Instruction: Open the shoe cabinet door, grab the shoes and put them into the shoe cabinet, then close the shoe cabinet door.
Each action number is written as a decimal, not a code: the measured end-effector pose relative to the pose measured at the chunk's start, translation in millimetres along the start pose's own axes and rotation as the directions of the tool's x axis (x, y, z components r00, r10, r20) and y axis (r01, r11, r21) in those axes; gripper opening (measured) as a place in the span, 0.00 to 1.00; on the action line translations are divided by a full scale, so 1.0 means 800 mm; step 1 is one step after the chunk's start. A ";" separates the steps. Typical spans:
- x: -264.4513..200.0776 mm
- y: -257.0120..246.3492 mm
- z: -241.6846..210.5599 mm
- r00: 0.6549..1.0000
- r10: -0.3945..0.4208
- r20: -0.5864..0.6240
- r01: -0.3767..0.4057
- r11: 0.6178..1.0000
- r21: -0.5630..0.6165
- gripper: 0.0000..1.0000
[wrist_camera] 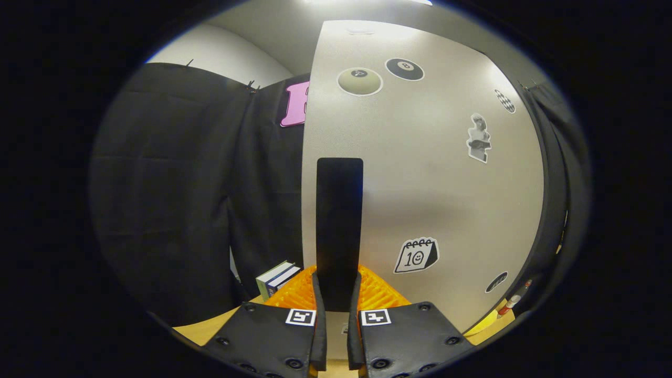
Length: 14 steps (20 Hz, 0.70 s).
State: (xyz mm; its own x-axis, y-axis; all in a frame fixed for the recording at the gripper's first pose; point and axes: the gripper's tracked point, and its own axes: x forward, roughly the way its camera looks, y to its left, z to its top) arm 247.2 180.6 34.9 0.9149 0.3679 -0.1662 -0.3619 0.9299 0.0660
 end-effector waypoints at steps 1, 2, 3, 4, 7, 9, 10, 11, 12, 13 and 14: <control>-0.010 -0.001 -0.001 1.000 0.006 -0.003 -0.006 1.000 -0.004 0.17; -0.019 -0.003 -0.001 1.000 0.009 -0.002 -0.009 1.000 -0.004 0.17; -0.022 -0.004 -0.003 1.000 0.013 -0.002 -0.013 1.000 -0.004 0.17; -0.029 -0.006 -0.002 1.000 0.016 0.001 -0.016 1.000 -0.008 0.17; -0.066 -0.009 -0.006 1.000 0.029 0.001 -0.029 1.000 -0.012 0.17; -0.082 -0.017 -0.007 0.999 0.033 -0.001 -0.033 0.999 -0.009 0.17; -0.091 -0.021 -0.007 0.999 0.034 0.000 -0.034 0.999 -0.011 0.17; -0.099 -0.024 -0.008 0.999 0.035 0.001 -0.035 0.999 -0.014 0.17; -0.107 -0.028 -0.009 0.999 0.035 0.000 -0.035 0.999 -0.014 0.17; -0.116 -0.031 -0.011 0.999 0.035 0.001 -0.035 0.999 -0.014 0.17; -0.124 -0.036 -0.011 0.999 0.036 0.002 -0.036 0.999 -0.010 0.17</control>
State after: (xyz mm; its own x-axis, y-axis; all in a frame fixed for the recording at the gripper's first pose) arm 165.4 117.2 40.8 0.9016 0.4010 -0.1623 -0.3962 0.9161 0.0622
